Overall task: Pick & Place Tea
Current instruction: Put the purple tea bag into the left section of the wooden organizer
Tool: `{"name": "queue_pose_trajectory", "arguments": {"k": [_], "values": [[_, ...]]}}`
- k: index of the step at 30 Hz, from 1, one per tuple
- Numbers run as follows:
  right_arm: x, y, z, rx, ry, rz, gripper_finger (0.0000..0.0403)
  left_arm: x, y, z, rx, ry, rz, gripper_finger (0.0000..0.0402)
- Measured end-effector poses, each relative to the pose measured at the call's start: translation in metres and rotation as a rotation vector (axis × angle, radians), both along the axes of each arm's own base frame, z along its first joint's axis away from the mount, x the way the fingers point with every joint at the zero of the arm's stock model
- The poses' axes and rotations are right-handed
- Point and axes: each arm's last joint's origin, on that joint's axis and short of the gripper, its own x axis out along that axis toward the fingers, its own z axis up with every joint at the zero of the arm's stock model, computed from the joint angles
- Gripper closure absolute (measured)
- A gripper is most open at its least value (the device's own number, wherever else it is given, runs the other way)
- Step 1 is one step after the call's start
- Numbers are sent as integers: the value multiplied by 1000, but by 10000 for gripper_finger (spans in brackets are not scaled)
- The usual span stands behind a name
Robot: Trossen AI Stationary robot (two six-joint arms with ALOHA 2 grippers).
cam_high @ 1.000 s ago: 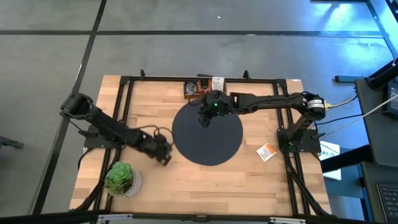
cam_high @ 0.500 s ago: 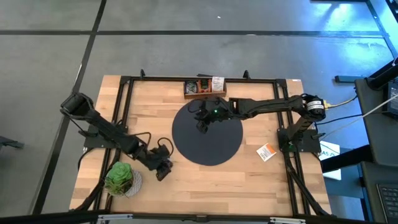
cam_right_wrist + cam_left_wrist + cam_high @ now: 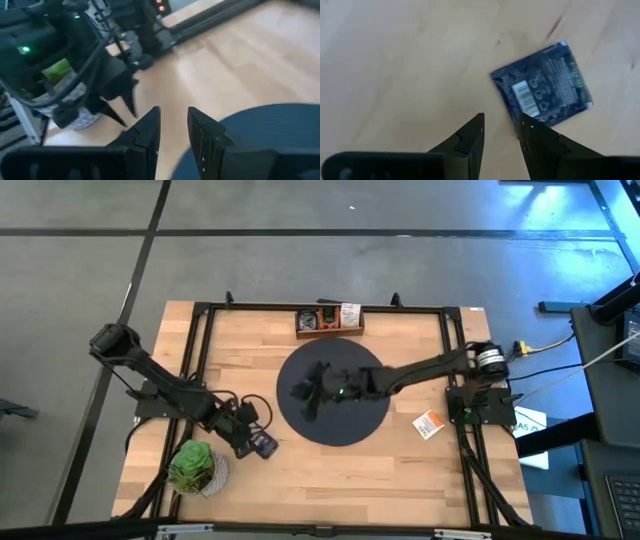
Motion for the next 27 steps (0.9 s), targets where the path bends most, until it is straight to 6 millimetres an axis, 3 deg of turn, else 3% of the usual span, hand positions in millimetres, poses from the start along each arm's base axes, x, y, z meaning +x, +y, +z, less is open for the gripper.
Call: {"name": "queue_pose_trajectory", "arguments": {"k": [7, 16, 20, 27], "values": [[19, 28, -50, 211, 16, -11, 303, 5, -13, -9, 51, -38, -88, 288], [24, 53, -105, 269, 135, -2, 303, 10, -25, -25, 67, -31, -121, 288], [26, 59, -114, 311, 125, -11, 303, 18, -30, -33, 63, -62, -114, 288], [27, 64, -113, 473, 139, 57, 303, 27, -35, -40, 44, -119, -98, 288]]}}
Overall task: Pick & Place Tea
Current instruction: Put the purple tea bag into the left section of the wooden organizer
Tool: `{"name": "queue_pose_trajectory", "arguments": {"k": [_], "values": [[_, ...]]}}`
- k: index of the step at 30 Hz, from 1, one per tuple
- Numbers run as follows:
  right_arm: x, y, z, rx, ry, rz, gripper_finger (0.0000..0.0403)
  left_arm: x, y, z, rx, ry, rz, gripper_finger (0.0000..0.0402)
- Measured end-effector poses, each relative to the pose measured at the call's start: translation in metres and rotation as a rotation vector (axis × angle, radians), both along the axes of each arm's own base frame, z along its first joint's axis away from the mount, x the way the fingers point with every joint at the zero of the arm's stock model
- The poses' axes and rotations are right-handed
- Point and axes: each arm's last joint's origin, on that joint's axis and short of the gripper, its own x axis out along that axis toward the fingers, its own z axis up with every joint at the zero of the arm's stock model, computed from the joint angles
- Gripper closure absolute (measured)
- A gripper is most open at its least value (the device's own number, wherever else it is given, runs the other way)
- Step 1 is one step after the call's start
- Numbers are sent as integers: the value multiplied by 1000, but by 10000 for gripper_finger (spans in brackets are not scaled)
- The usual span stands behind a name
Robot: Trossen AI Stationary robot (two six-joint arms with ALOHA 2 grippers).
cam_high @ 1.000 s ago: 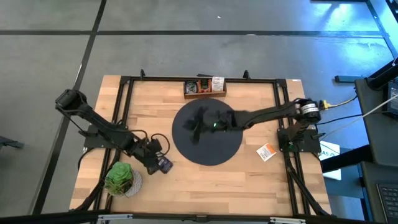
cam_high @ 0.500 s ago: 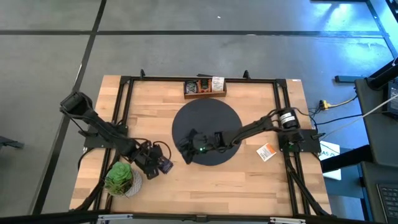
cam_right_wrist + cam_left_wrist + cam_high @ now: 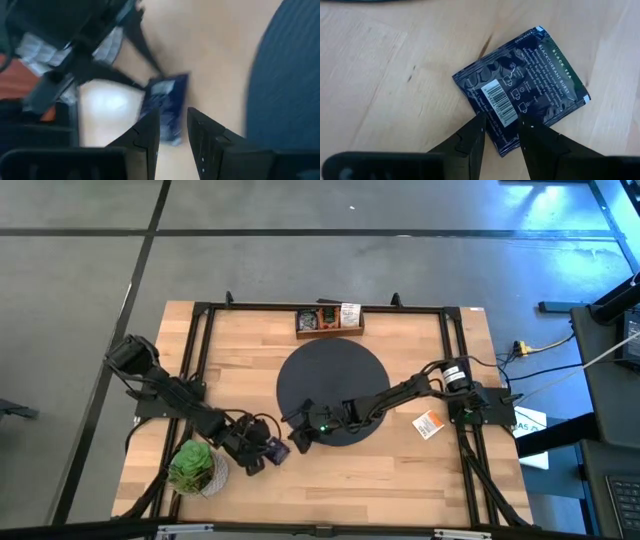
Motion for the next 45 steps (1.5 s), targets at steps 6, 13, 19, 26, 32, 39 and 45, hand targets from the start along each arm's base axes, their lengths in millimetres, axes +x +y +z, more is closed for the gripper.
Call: {"name": "queue_pose_trajectory", "arguments": {"k": [6, 13, 19, 26, 32, 39, 45], "values": [[-3, 4, -2, 172, 75, 49, 303, 2, 0, -2, 1, -17, 28, 288], [-4, 5, -4, 252, 124, 1, 303, 7, -1, 0, 8, -97, 56, 288], [-9, 5, -11, 231, 202, -14, 303, 8, -1, 0, 22, -117, 64, 288], [-9, 4, -15, 206, 210, -49, 303, 9, -2, 1, 18, -135, 66, 288], [-8, 5, -26, 238, 235, -56, 303, 13, 2, 2, 11, -143, 59, 288], [-6, 5, -26, 241, 221, -41, 303, 16, 6, 2, 15, -142, 63, 288], [-6, 7, -26, 175, 192, 45, 303, 21, 7, 4, -2, -172, 50, 288]]}}
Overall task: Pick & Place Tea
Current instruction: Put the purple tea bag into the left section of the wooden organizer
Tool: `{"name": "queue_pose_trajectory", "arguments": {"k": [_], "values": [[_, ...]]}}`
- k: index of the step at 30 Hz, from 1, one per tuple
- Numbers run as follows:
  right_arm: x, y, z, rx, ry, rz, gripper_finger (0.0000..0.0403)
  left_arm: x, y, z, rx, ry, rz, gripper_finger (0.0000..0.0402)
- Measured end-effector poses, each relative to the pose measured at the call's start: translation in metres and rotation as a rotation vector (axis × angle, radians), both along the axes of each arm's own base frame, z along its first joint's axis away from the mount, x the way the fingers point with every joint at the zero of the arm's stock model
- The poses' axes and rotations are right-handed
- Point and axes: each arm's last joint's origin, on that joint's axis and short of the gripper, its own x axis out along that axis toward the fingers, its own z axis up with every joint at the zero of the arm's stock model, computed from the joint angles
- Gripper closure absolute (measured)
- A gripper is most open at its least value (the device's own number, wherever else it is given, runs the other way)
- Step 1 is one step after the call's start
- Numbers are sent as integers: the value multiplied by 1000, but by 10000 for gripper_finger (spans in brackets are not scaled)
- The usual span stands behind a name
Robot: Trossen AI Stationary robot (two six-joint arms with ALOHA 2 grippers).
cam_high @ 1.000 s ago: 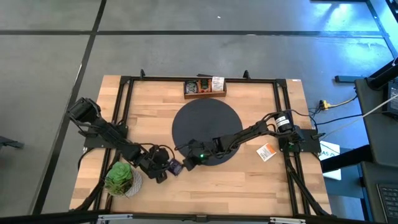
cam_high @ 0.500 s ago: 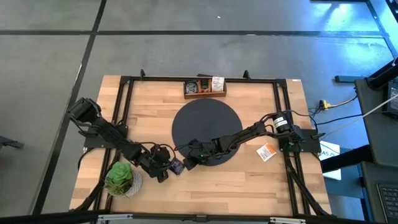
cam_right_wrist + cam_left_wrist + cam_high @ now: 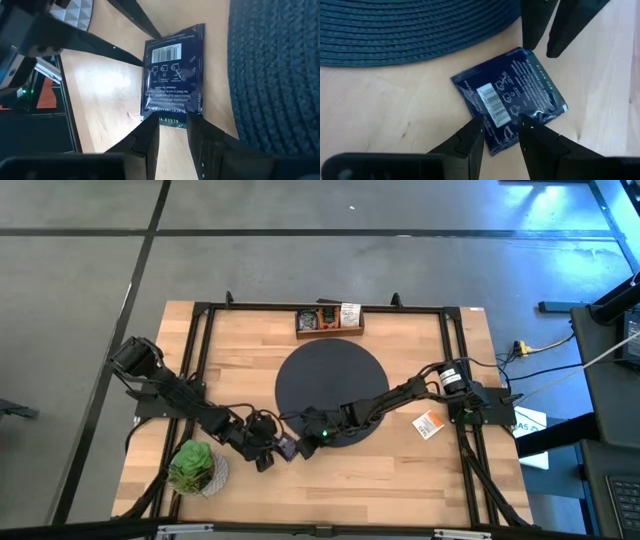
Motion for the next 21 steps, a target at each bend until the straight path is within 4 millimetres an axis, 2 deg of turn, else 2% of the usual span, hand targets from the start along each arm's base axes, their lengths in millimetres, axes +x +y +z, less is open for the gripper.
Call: {"name": "queue_pose_trajectory", "arguments": {"k": [5, 10, 14, 18, 21], "values": [[0, 0, 0, -31, -12, 18, 303, 0, 0, 0, -18, 10, -11, 288], [5, 0, 6, -127, -103, 71, 303, 0, 0, 0, -37, 25, -29, 288], [16, 3, 24, -222, -175, 170, 303, 0, 0, -1, -37, 29, -31, 288], [19, 10, 33, -373, -152, 307, 303, 0, -1, -3, -29, 35, -34, 288], [22, 13, 42, -421, -152, 311, 303, 3, -2, -10, -24, 44, -35, 288]]}}
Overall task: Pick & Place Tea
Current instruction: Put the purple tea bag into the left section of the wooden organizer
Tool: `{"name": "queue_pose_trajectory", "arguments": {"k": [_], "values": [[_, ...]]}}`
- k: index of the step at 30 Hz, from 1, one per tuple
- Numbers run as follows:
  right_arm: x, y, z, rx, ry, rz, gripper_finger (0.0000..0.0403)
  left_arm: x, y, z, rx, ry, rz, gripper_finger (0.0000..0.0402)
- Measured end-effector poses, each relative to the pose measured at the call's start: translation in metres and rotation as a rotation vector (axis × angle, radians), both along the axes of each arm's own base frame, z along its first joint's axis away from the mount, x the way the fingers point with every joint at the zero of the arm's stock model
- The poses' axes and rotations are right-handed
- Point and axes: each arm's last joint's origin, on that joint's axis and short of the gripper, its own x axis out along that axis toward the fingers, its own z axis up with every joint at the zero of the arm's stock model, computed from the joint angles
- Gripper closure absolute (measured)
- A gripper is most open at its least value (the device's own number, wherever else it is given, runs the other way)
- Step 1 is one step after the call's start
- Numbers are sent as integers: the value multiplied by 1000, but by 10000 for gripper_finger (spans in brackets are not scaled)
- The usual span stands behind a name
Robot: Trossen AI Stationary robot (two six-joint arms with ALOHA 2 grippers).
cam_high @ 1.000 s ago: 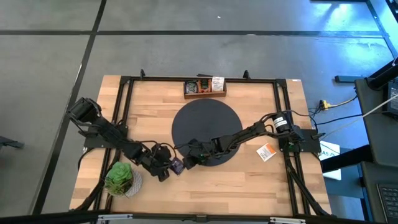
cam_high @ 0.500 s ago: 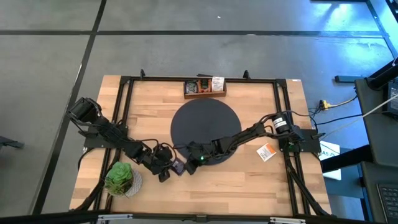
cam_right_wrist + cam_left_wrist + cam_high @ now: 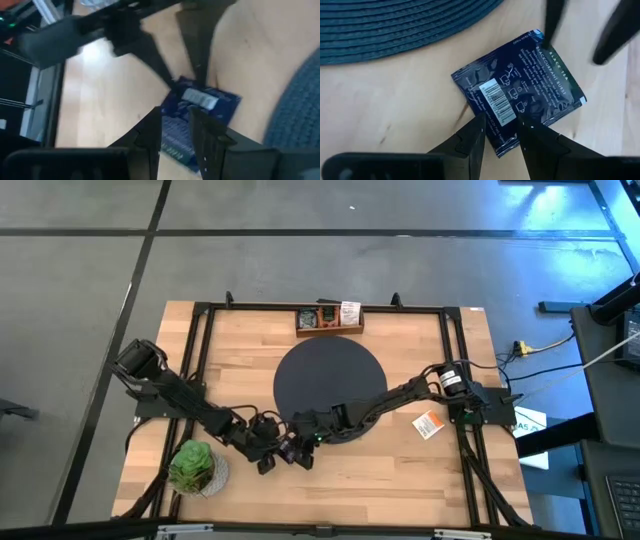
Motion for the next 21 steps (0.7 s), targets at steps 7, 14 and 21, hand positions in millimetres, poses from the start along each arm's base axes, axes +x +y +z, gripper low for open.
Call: {"name": "queue_pose_trajectory", "arguments": {"k": [7, 14, 21], "values": [[1, -2, 1, 27, 15, -35, 303, 11, -8, -15, -50, -52, -18, 288], [-5, -9, -6, 133, 164, -124, 283, 12, -8, -17, -56, -55, -21, 288], [-15, -13, -16, 165, 319, -149, 186, 12, -8, -17, -57, -55, -20, 288]]}}
